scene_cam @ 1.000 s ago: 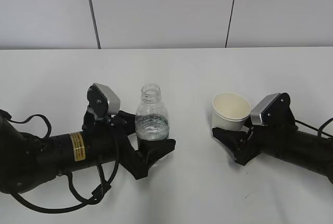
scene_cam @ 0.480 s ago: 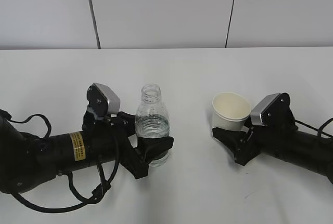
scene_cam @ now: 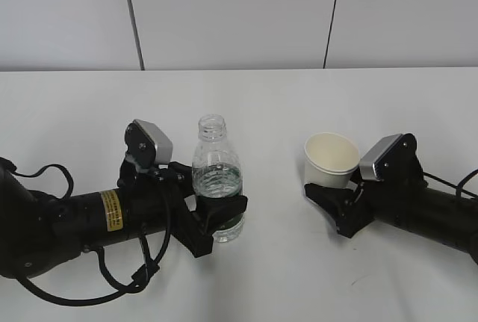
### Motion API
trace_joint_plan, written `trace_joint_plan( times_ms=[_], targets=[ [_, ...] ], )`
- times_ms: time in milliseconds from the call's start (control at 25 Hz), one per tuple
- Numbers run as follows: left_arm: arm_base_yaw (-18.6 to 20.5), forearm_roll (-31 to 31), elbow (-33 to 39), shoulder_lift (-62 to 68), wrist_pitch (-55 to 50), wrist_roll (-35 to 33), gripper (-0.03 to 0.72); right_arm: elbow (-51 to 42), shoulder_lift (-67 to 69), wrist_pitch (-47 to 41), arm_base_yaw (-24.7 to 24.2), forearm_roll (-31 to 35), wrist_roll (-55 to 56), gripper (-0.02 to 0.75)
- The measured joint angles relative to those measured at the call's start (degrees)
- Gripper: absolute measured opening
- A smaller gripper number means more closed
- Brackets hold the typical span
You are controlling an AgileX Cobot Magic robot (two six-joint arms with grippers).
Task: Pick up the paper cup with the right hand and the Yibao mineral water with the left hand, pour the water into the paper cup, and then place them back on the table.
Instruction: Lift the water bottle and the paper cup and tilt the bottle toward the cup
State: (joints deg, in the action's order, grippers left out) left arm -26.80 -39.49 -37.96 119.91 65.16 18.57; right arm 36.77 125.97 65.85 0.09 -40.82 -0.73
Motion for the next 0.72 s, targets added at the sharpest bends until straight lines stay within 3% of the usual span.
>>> trace_joint_plan(
  times_ms=[720],
  targets=[
    [0.0, 0.87, 0.0, -0.56, -1.19, -0.76, 0.406, 0.0, 0.0, 0.0, 0.0, -0.74, 0.0, 0.548]
  ],
)
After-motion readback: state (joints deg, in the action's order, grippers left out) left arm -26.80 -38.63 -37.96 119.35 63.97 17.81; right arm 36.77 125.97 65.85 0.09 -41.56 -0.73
